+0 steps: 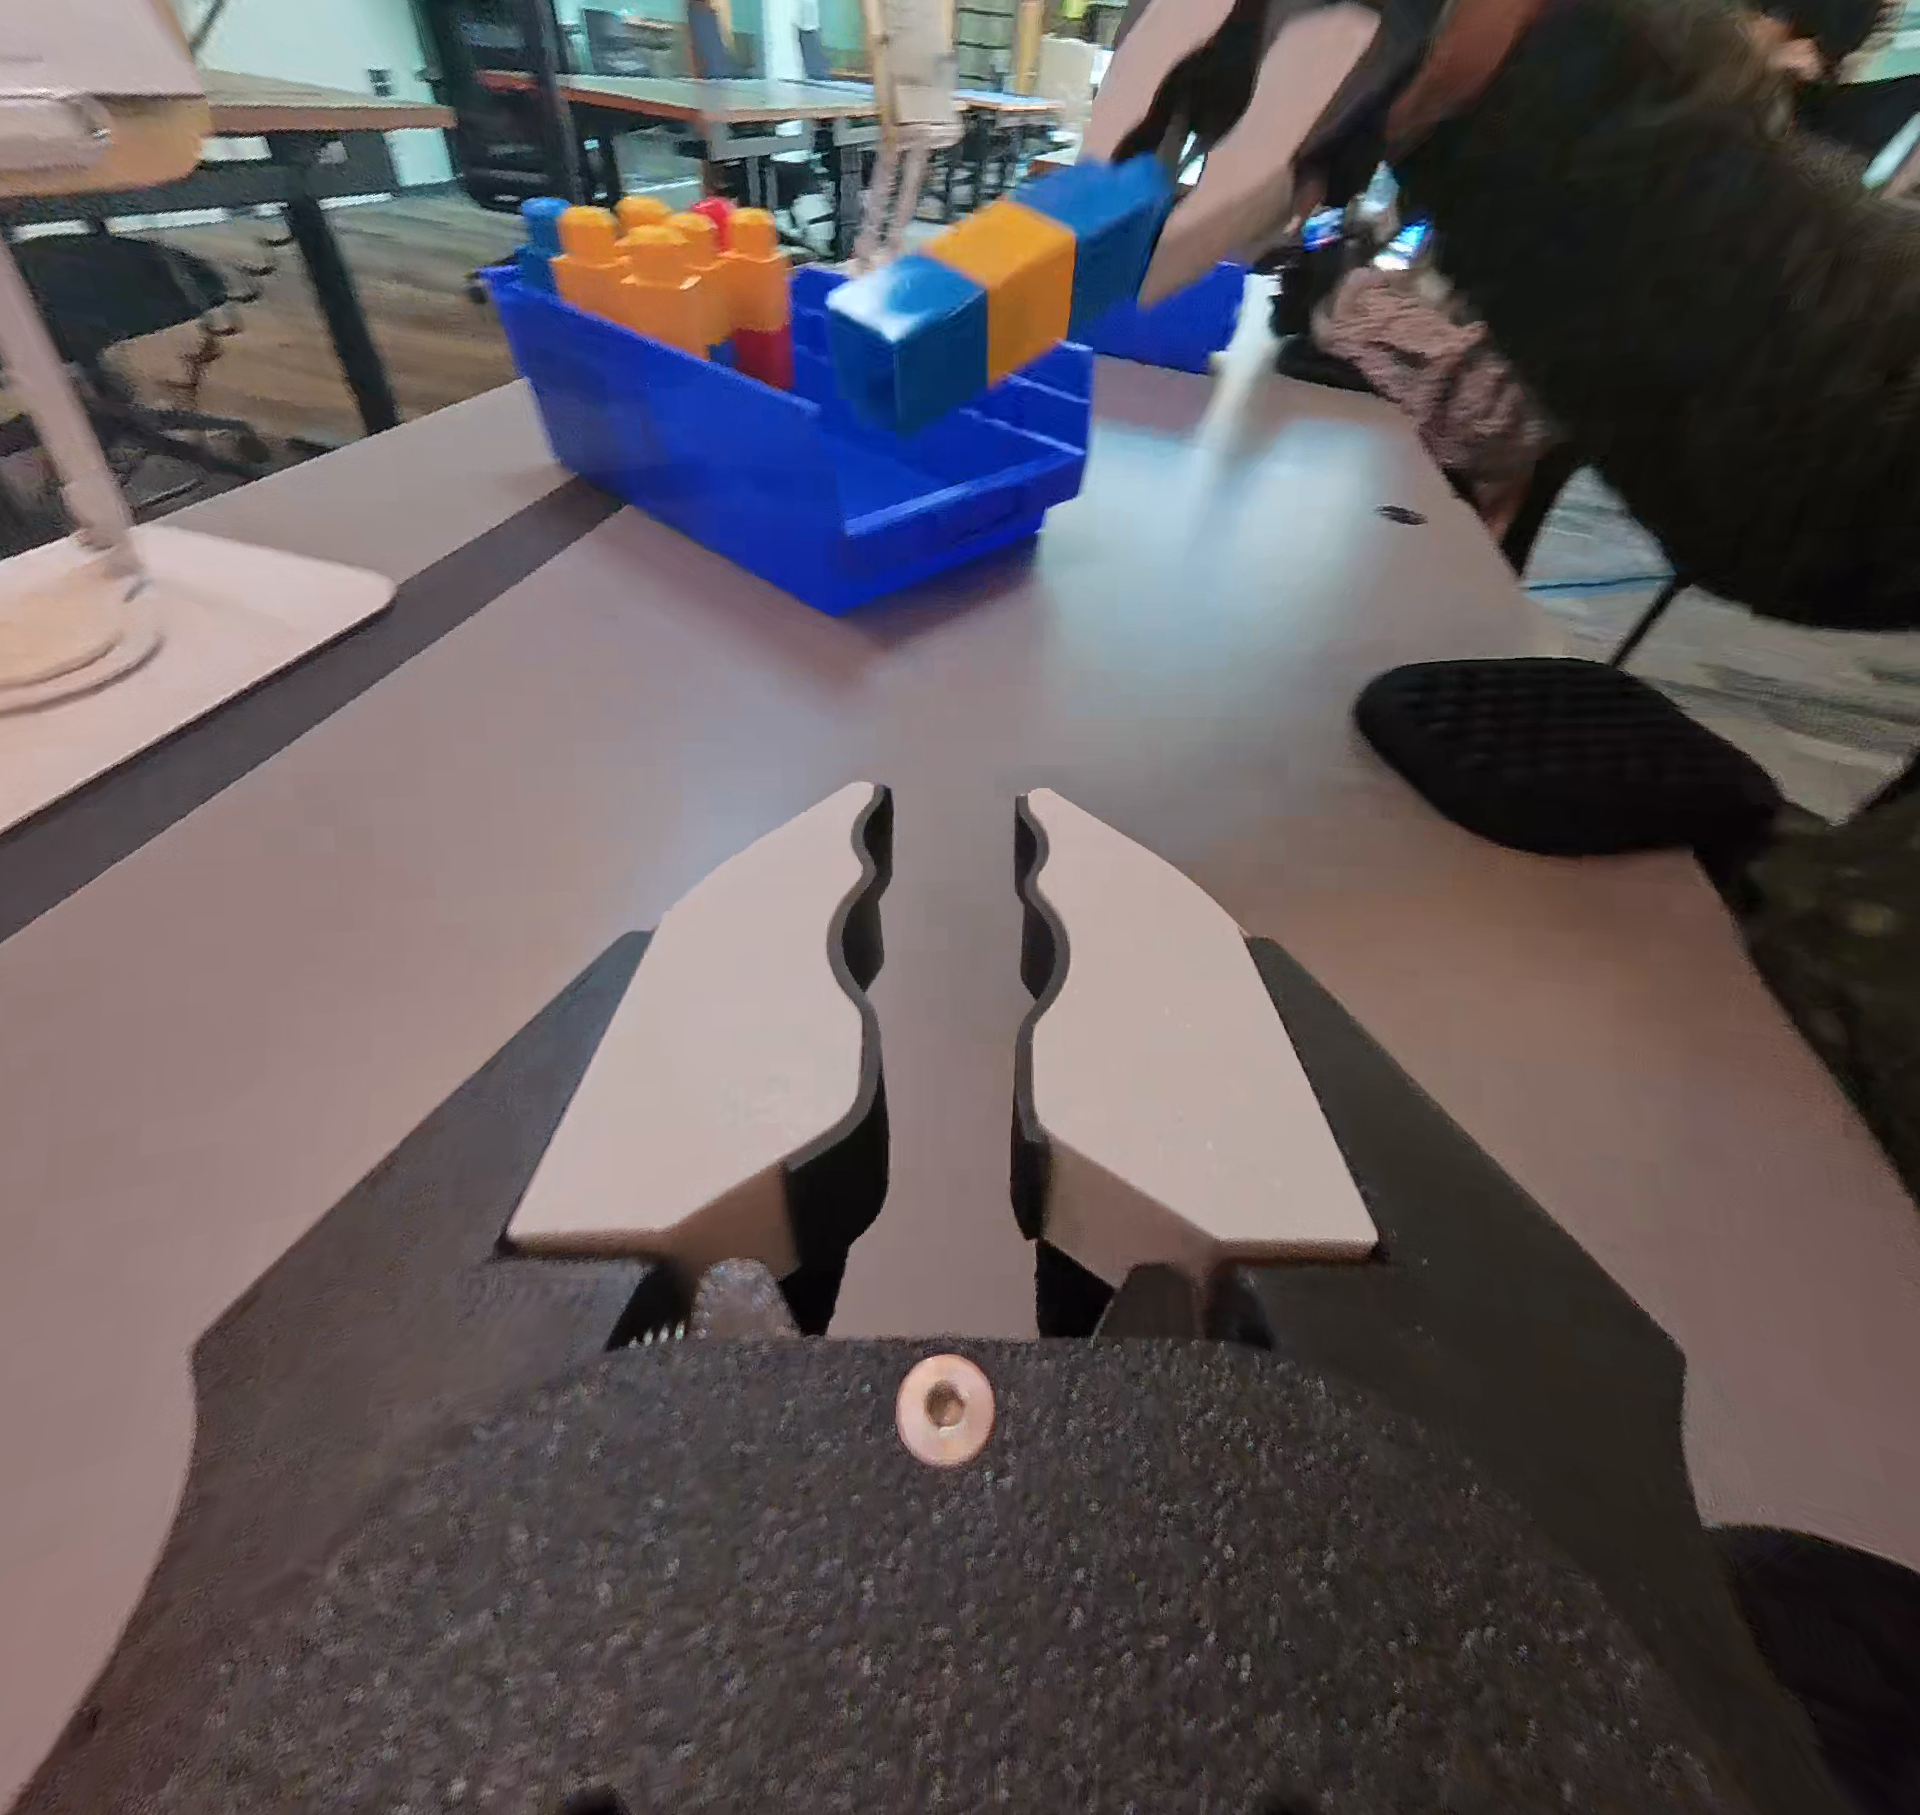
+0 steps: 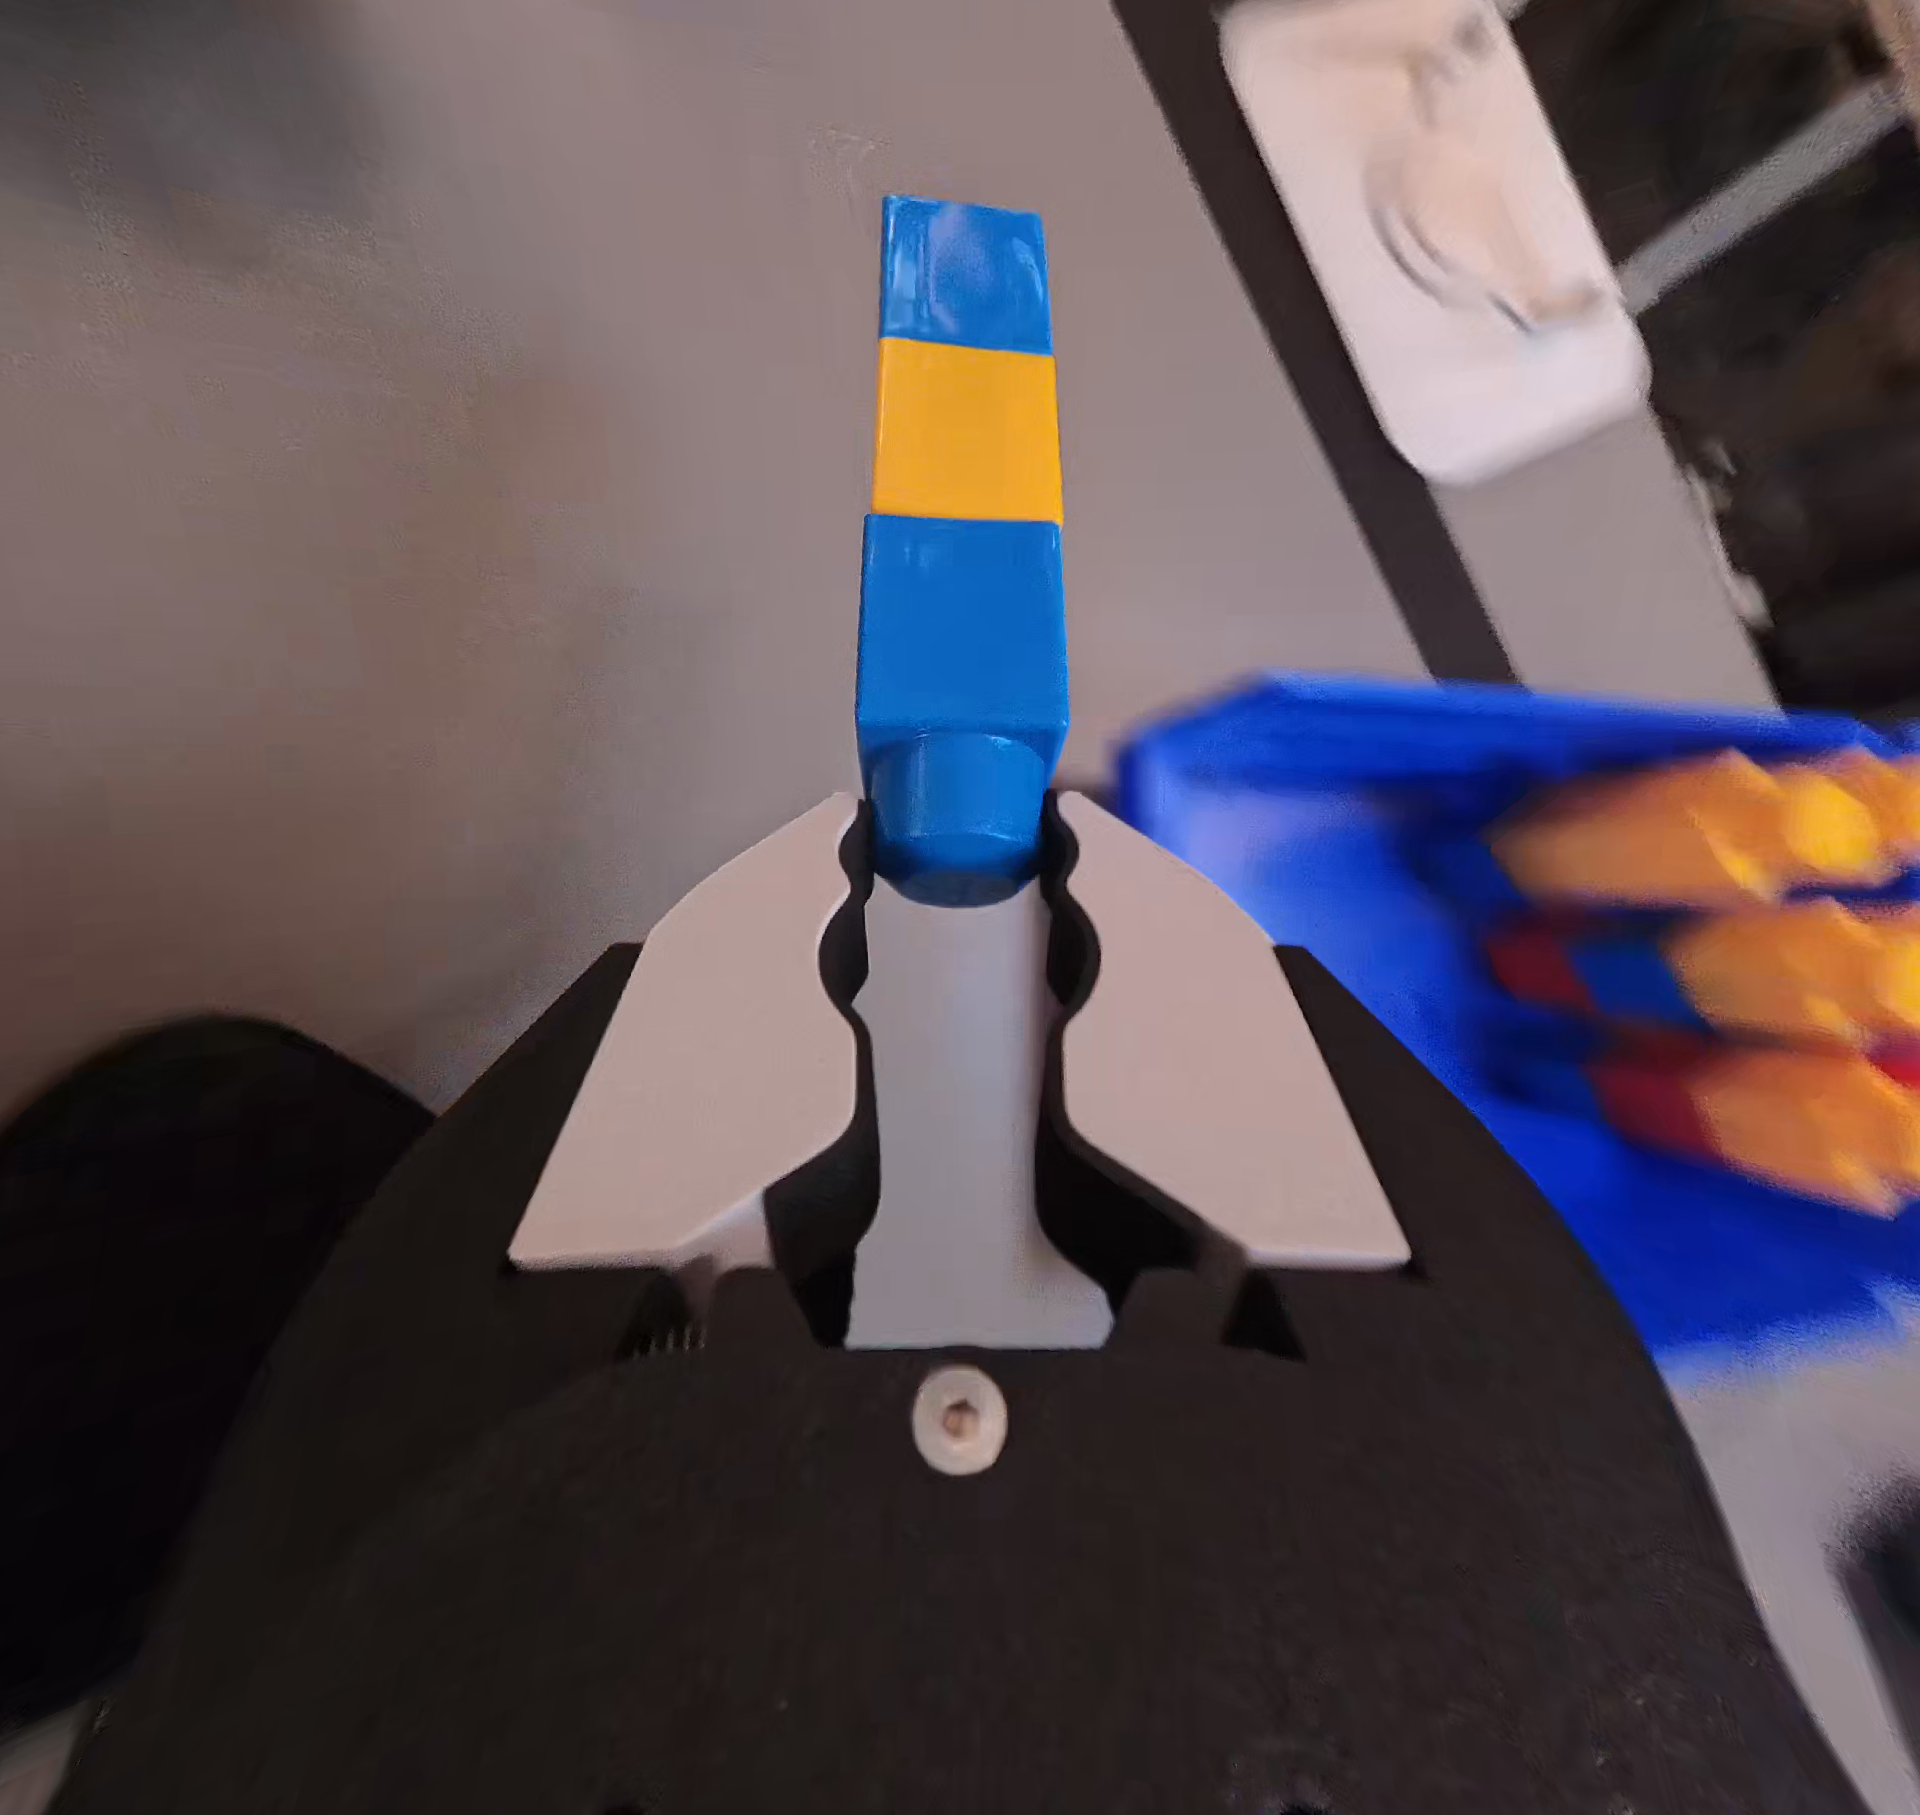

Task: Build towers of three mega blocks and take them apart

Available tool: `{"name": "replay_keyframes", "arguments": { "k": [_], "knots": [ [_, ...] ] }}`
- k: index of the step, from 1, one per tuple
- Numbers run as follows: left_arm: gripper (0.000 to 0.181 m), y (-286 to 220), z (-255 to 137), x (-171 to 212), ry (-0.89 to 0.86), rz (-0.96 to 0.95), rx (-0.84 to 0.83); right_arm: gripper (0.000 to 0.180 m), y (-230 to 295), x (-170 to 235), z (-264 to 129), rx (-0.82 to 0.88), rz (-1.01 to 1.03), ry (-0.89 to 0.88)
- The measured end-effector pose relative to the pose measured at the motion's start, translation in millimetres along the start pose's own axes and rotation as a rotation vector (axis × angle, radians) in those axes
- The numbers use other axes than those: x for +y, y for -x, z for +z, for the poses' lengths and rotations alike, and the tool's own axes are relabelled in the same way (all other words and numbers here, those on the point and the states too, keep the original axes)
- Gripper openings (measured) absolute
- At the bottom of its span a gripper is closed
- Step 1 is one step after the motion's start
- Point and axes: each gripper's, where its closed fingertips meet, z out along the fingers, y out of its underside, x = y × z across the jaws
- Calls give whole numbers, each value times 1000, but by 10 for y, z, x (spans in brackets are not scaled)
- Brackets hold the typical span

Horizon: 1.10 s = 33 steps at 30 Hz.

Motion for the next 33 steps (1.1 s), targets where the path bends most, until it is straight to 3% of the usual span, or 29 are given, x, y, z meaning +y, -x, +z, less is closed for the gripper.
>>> {"name": "replay_keyframes", "arguments": {
  "k": [3, 7, 11, 21, 33],
  "knots": [
    [15, 141, 5, 43, -4, -21, -60, 31, -798, 426, -363, 129, 46, 367],
    [13, 160, 23, 88, 4, -24, -73, 31, -1405, 943, -574, 99, 121, 851],
    [13, 159, 58, 236, 74, 11, -84, 31, -1661, 1130, -378, 17, 128, 1093],
    [14, 139, 130, 413, 128, 4, -50, 31, -2139, 1221, 206, -43, 69, 1205],
    [10, 192, 150, 429, 122, 4, -90, 51, -2366, 1110, 252, 63, 29, 1057]
  ]
}}
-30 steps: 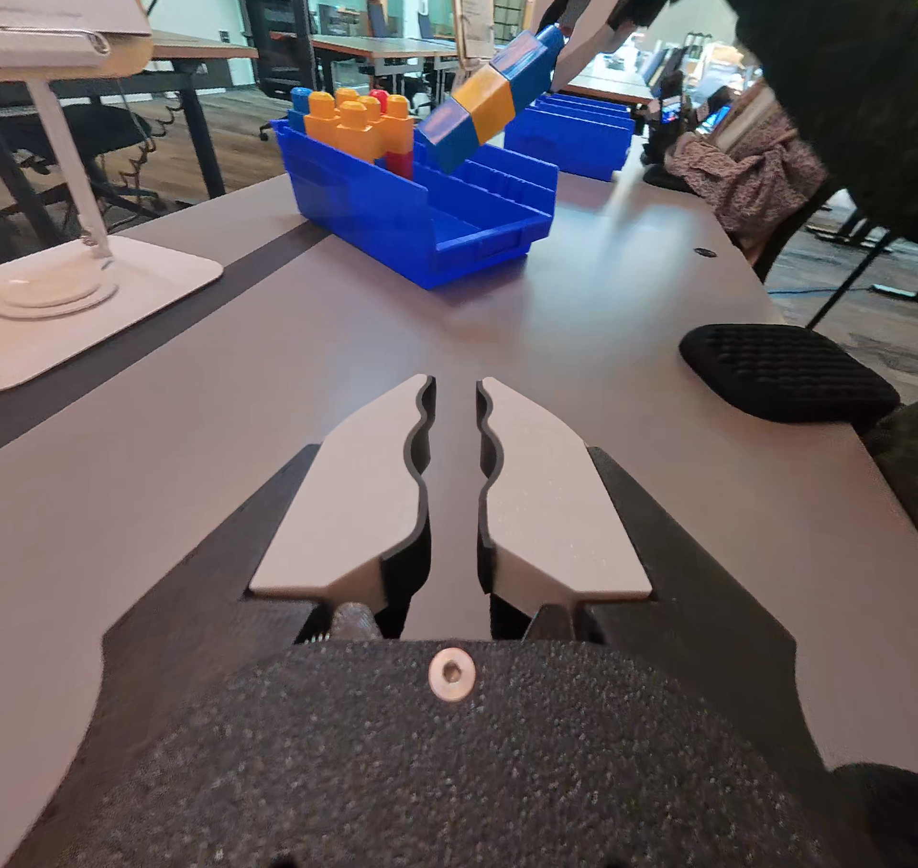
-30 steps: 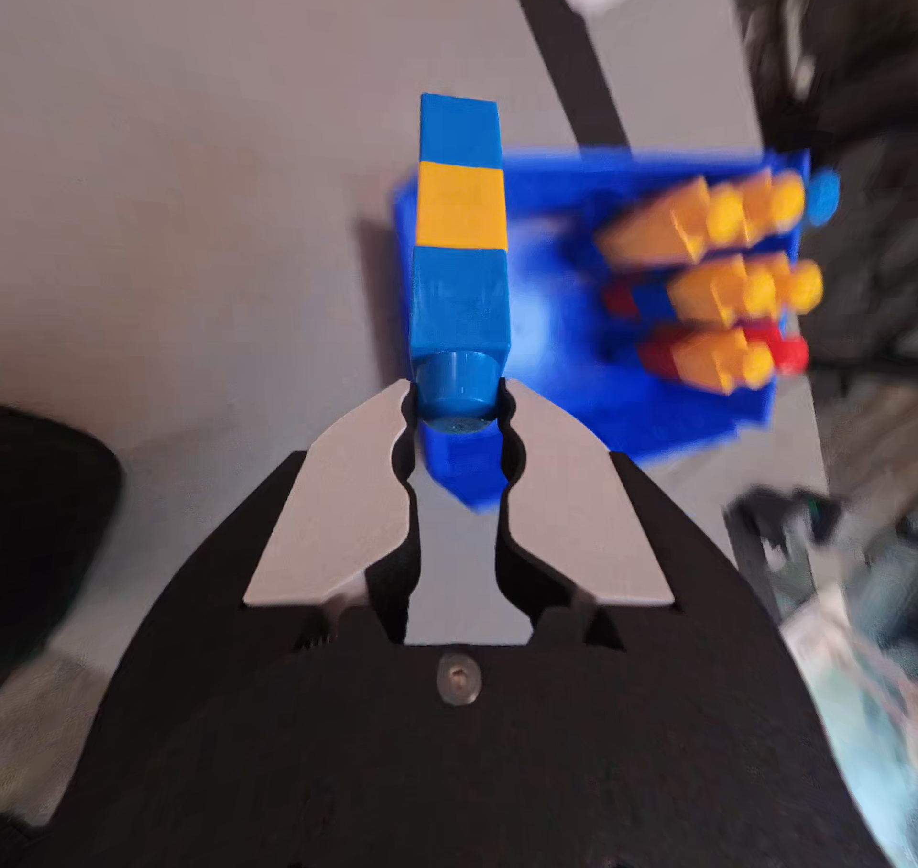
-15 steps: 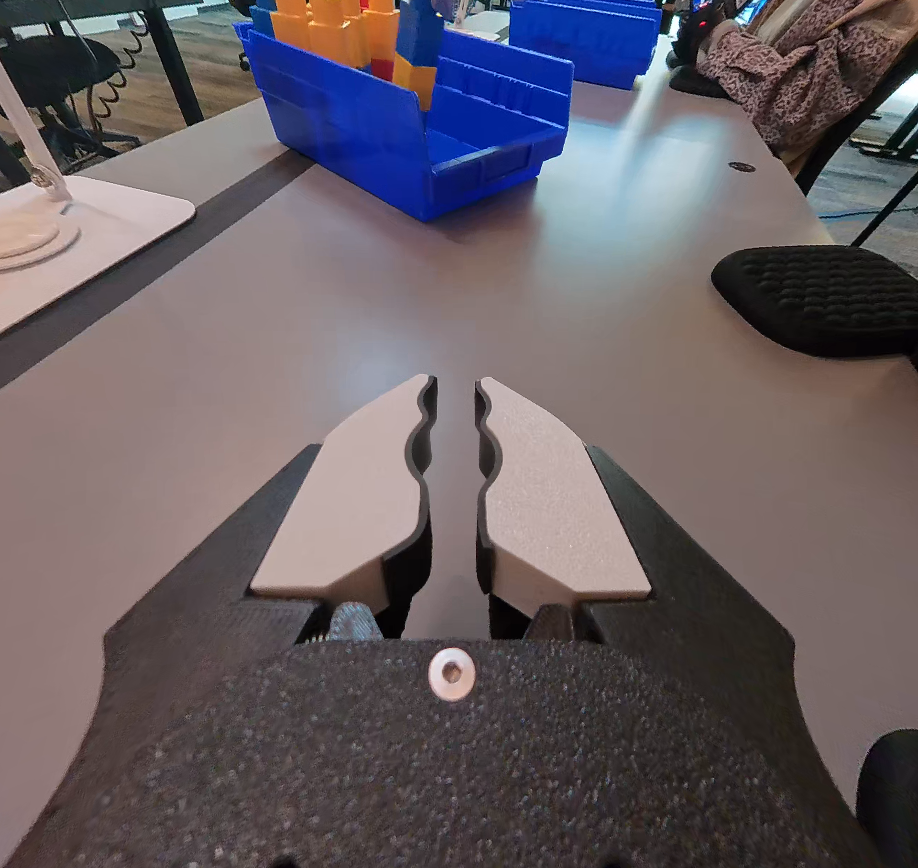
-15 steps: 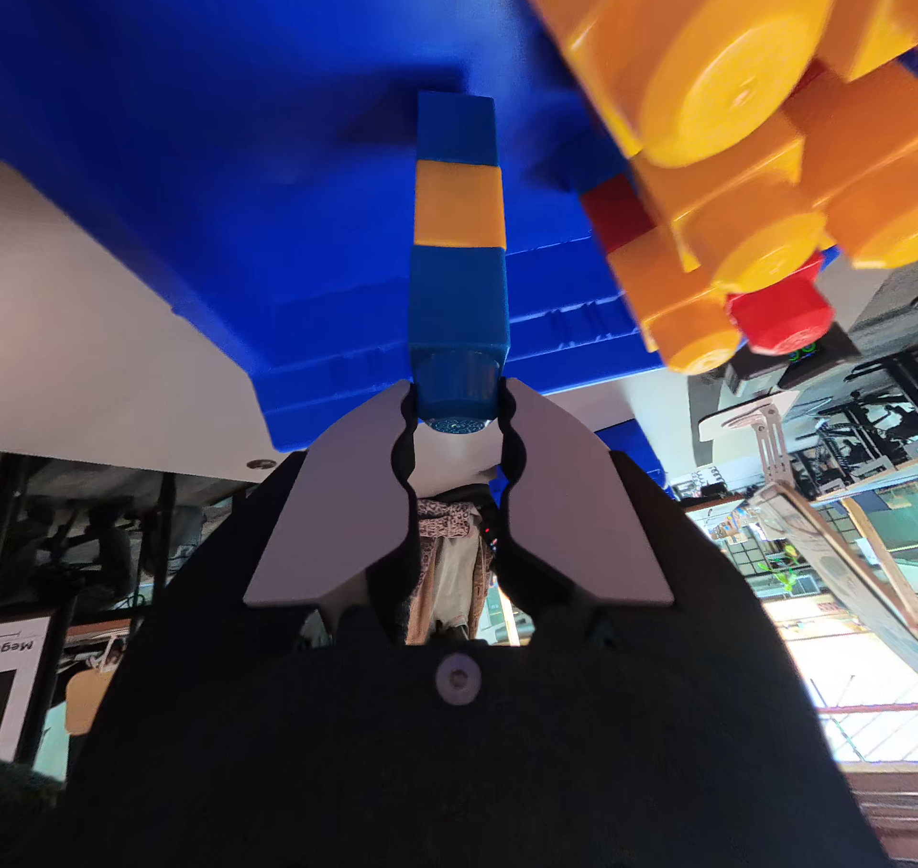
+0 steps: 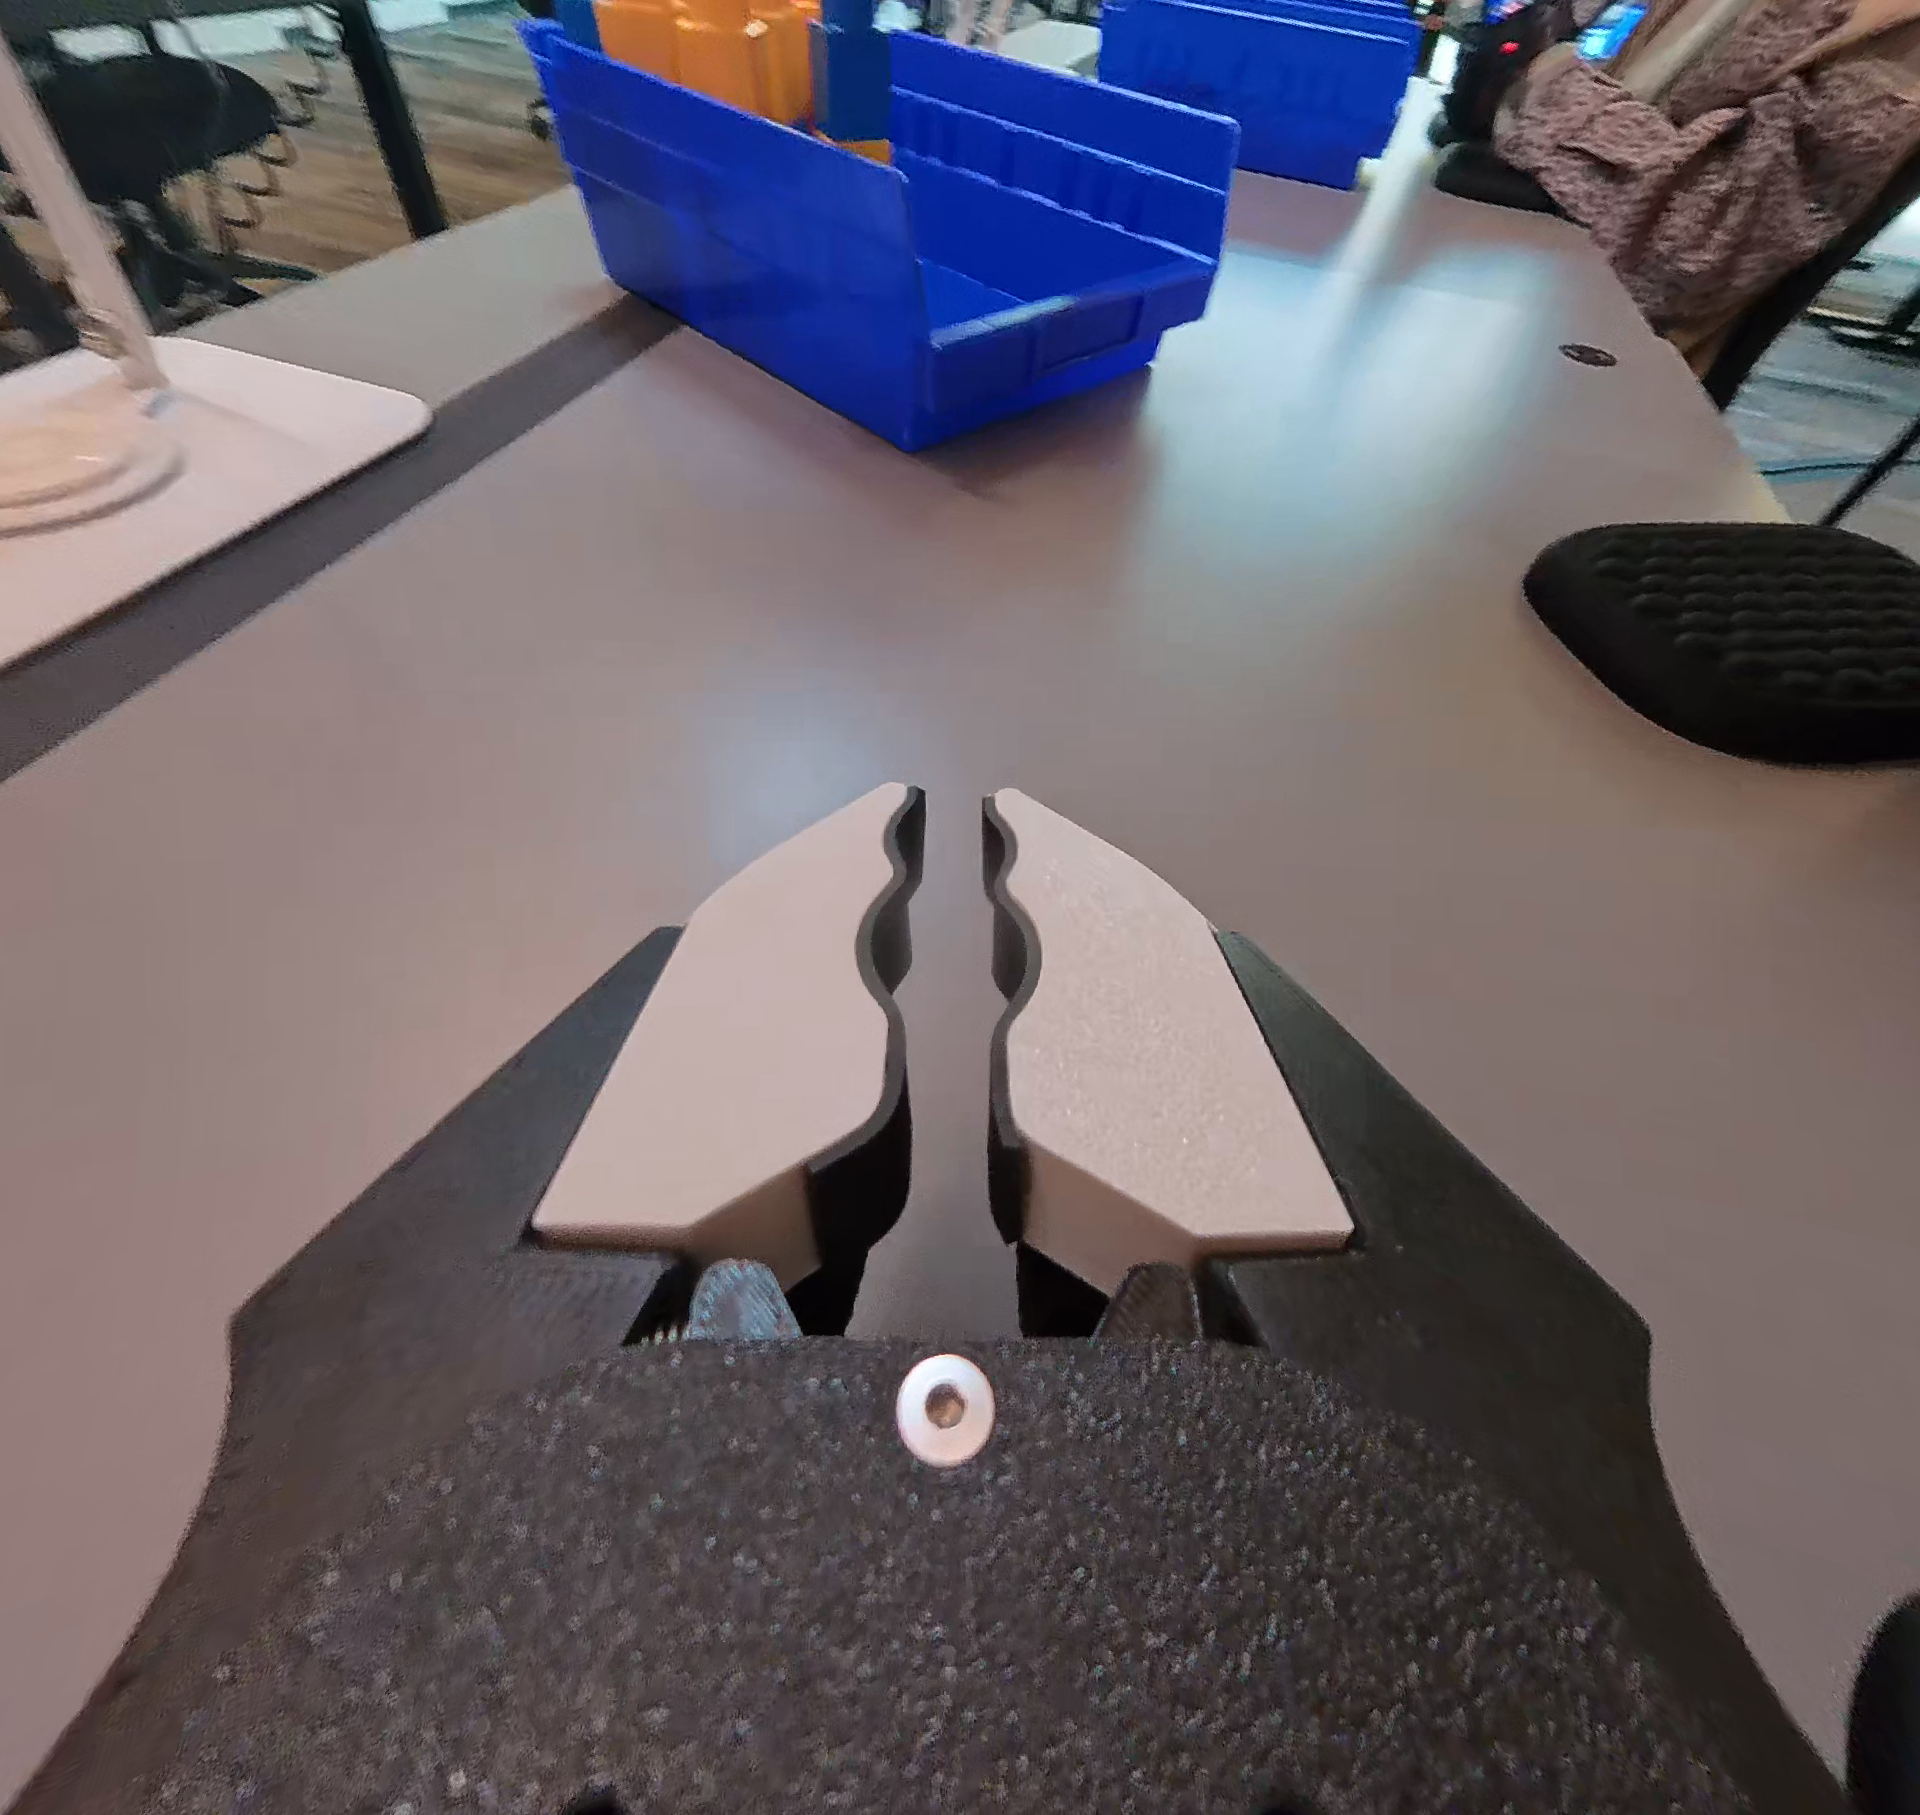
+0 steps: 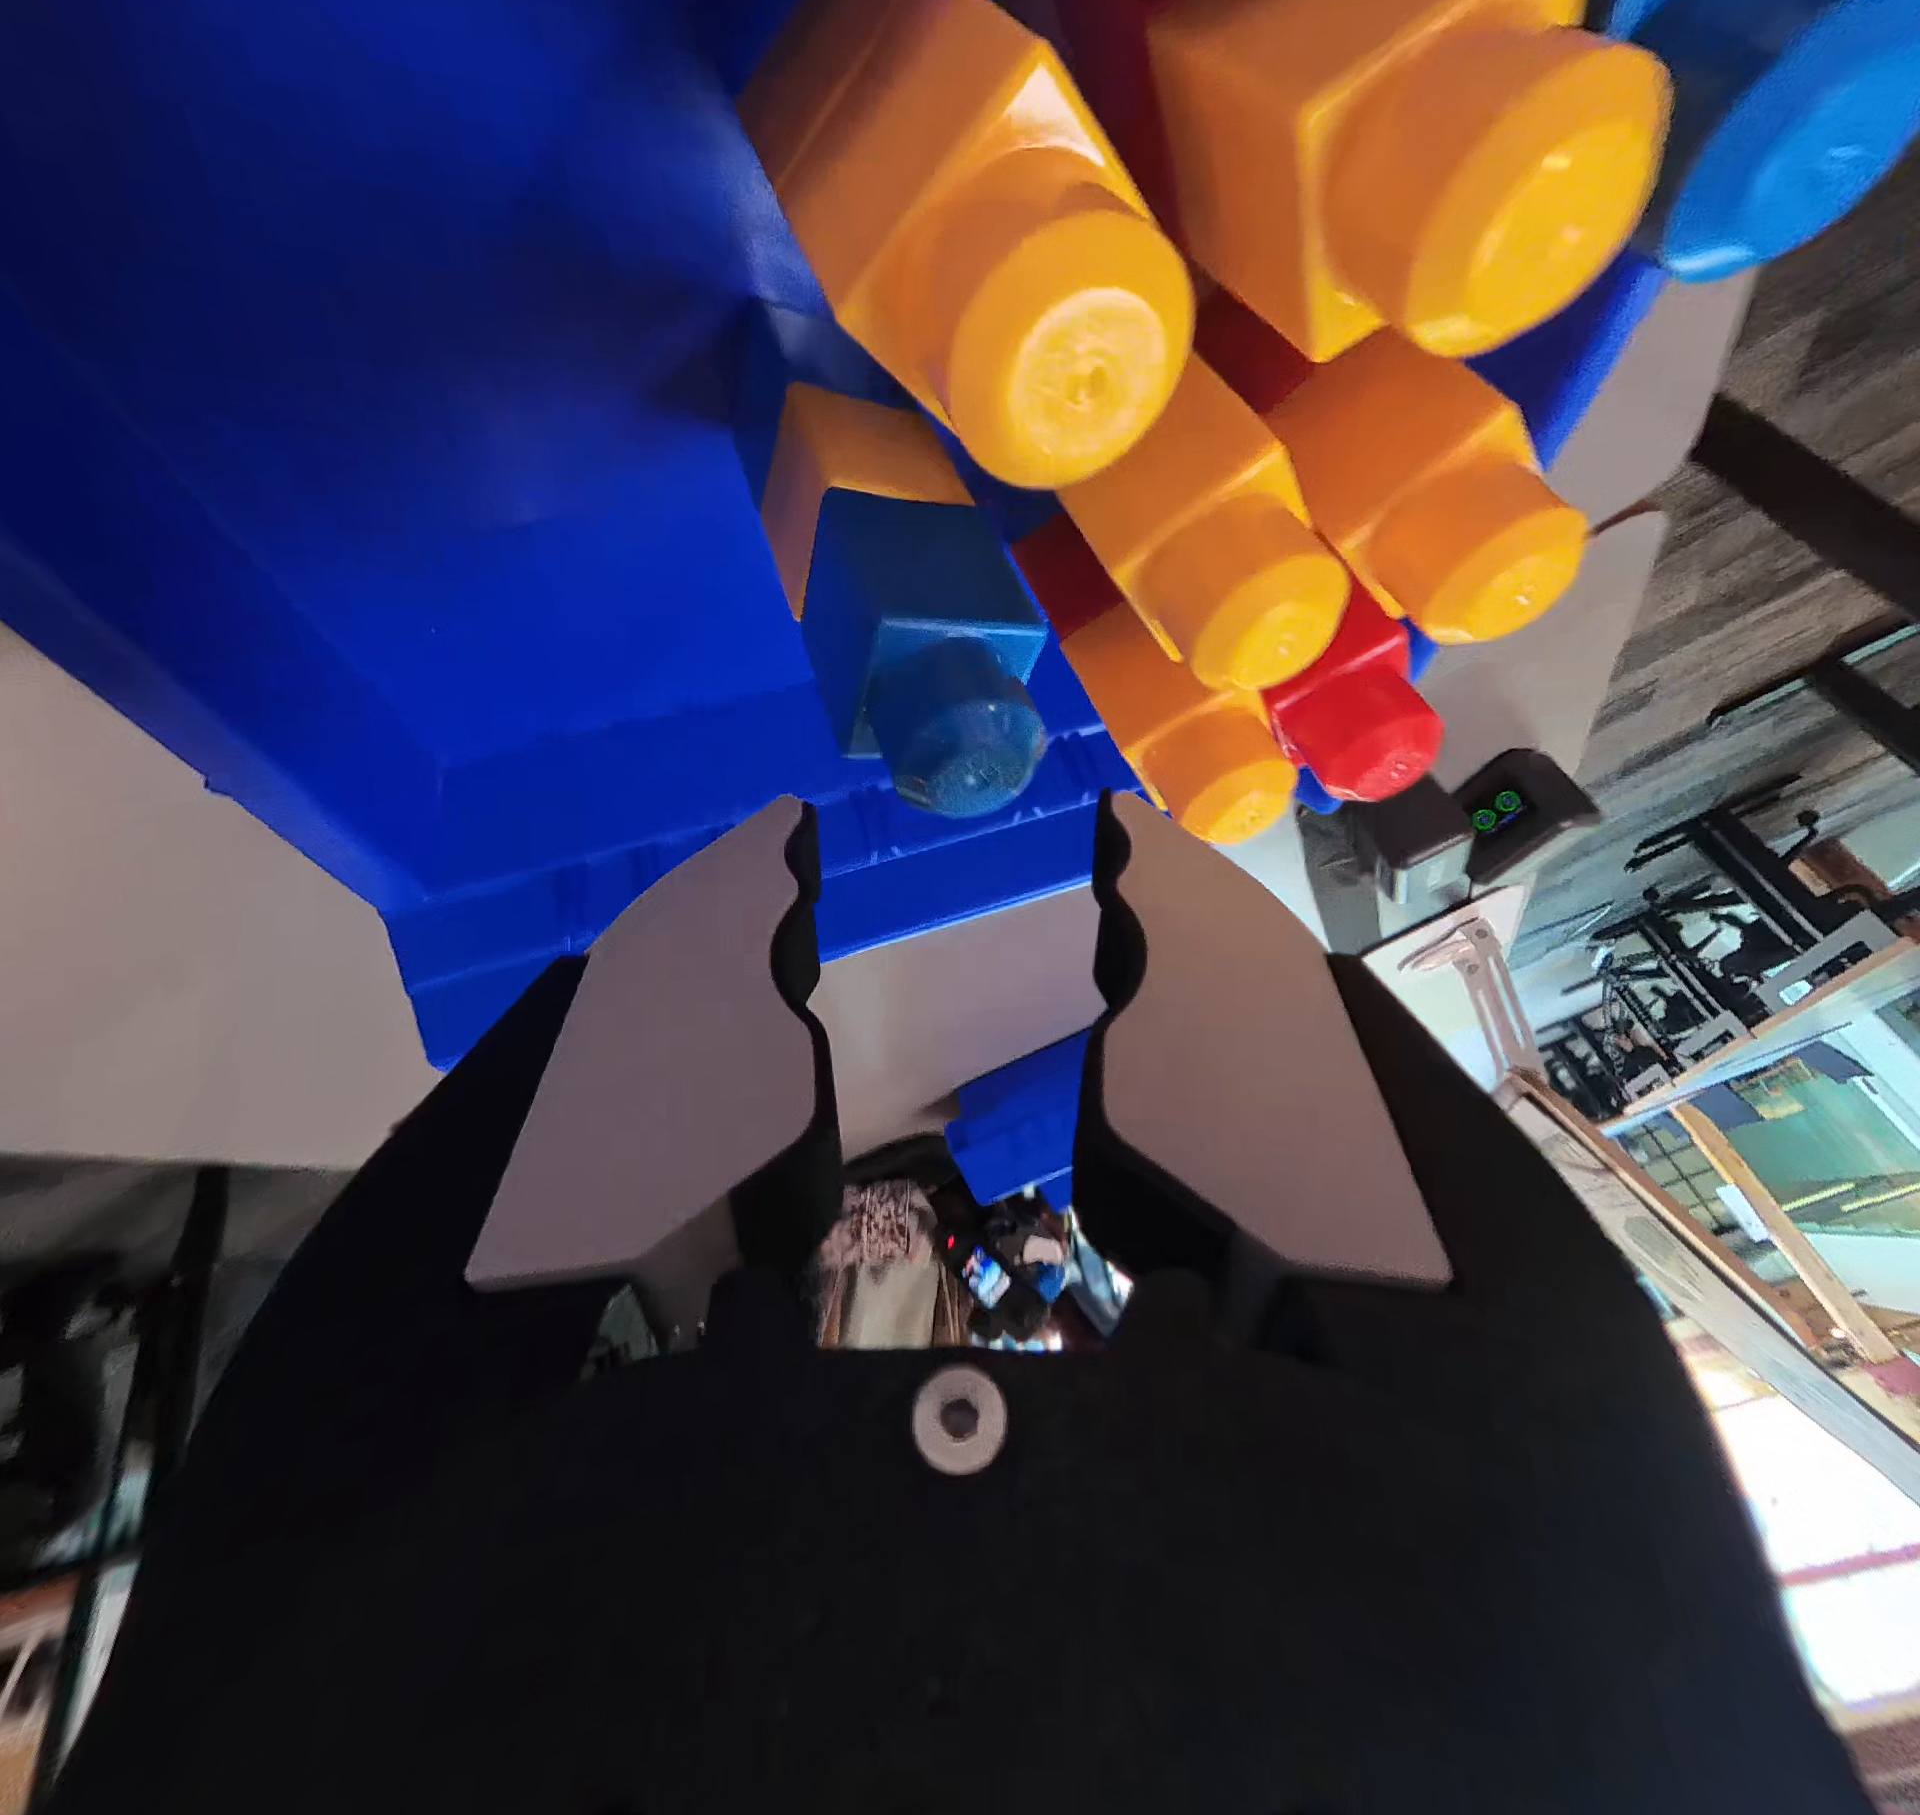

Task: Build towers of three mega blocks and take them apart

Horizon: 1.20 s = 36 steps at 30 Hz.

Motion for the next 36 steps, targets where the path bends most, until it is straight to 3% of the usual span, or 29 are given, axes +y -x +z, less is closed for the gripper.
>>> {"name": "replay_keyframes", "arguments": {
  "k": [3, 7, 10, 13, 15, 18, 19, 21, 25, 28, 30, 31, 36],
  "knots": [
    [2, 122, -73, -112, -53, 0, -82, 53, -31, -144, -292, 99, 52, -231],
    [0, 293, -247, -334, -166, -1, -202, 56, 210, -506, -1131, 255, 192, -824],
    [0, 417, -406, -494, -238, -2, -314, 59, 709, -562, -1692, 236, 339, -1244],
    [0, 528, -628, -662, -274, 32, -457, 57, 1278, -532, -1888, 134, 468, -1514],
    [0, 613, -880, -794, -264, 84, -602, 46, 1625, -523, -1827, 90, 528, -1594],
    [0, 728, -1579, -1003, -244, 156, -895, 0, 2065, -455, -1658, 123, 551, -1652],
    [1, 766, -1897, -1013, -240, 133, -1001, 0, 2187, -418, -1596, 136, 546, -1655],
    [27, 809, -2506, -869, -218, 24, -1145, 0, 2372, -318, -1446, 138, 542, -1636],
    [56, 973, -3482, -70, -158, -219, -1373, 0, 2491, 1, -1139, 123, 585, -1614],
    [67, 1183, -3545, 588, -37, -400, -1359, 0, 2434, 220, -960, 84, 659, -1639],
    [55, 1329, -3354, 890, 79, -465, -1293, 0, 2391, 297, -879, -3, 737, -1669],
    [30, 1381, -3248, 974, 123, -471, -1261, 1, 2378, 320, -864, -42, 764, -1691],
    [21, 1346, -3105, 873, 185, -455, -1293, 1, 2346, 429, -780, -10, 804, -1711]
  ]
}}
